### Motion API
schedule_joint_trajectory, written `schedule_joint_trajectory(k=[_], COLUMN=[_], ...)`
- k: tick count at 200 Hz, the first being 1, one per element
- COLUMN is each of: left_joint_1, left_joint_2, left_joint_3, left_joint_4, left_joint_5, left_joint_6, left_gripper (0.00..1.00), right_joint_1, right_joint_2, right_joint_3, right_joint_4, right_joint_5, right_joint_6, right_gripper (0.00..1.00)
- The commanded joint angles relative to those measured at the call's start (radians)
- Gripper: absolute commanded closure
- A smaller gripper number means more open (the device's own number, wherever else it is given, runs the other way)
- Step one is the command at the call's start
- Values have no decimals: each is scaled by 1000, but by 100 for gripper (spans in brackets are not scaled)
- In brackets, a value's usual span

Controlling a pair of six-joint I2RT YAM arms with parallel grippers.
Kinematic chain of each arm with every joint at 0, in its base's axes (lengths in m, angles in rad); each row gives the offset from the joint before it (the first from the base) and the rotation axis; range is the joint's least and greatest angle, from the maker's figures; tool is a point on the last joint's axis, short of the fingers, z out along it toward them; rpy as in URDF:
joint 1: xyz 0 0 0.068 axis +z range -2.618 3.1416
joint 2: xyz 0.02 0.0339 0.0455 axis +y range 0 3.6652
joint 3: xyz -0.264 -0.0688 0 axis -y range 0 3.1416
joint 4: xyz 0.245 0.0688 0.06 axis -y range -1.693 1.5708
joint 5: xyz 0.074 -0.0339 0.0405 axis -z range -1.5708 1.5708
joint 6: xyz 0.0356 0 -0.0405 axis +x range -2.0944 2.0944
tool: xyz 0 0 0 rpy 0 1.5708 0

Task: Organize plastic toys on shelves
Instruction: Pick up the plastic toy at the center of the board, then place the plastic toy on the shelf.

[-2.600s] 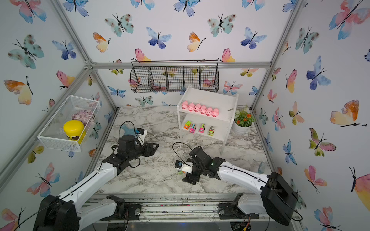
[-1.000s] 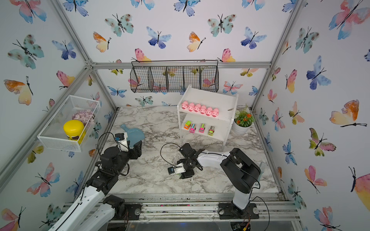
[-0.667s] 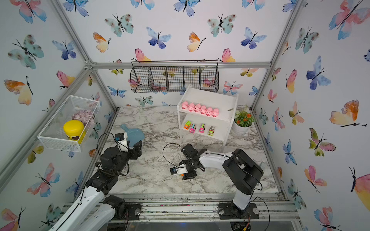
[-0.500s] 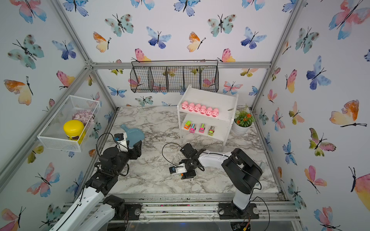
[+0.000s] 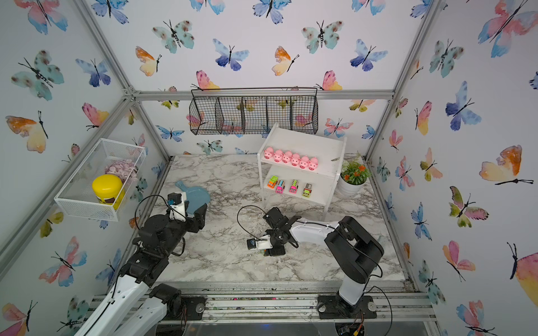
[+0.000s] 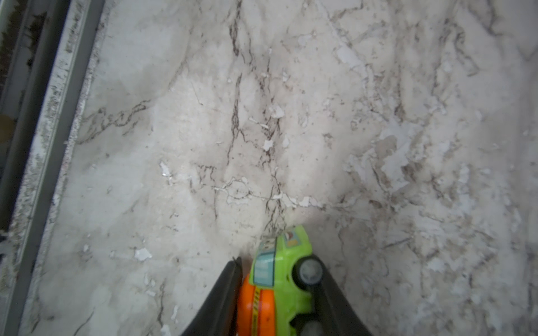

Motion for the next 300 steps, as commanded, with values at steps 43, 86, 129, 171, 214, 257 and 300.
schedule_joint_trajectory(k=[43, 86, 129, 171, 214, 257, 300], left_joint_1=[-11, -217, -392, -448, -513, -569, -601], left_joint_2=[-132, -43, 65, 148, 219, 282, 300], left_joint_3=[14, 38, 24, -3, -48, -75, -78], left_joint_4=[-176, -364, -304, -179, -55, 94, 104], left_joint_5=[819, 919, 774, 736, 616, 429, 416], left_joint_6=[865, 1220, 1363, 1354, 1348, 1302, 1297], left_gripper=[25, 25, 27, 32, 34, 34, 37], right_joint_1=[-29, -40, -44, -44, -44, -44, -44], right_joint_2=[-293, -410, -387, -311, -227, -206, -201], right_joint_3=[-52, -67, -55, -7, 49, 63, 62], right_joint_4=[-95, -160, -223, -280, -337, -347, -344], right_joint_5=[-165, -298, -467, -585, -649, -661, -662], right_joint_6=[121, 167, 171, 141, 99, 93, 95], right_gripper=[66, 65, 65, 65, 66, 66, 65])
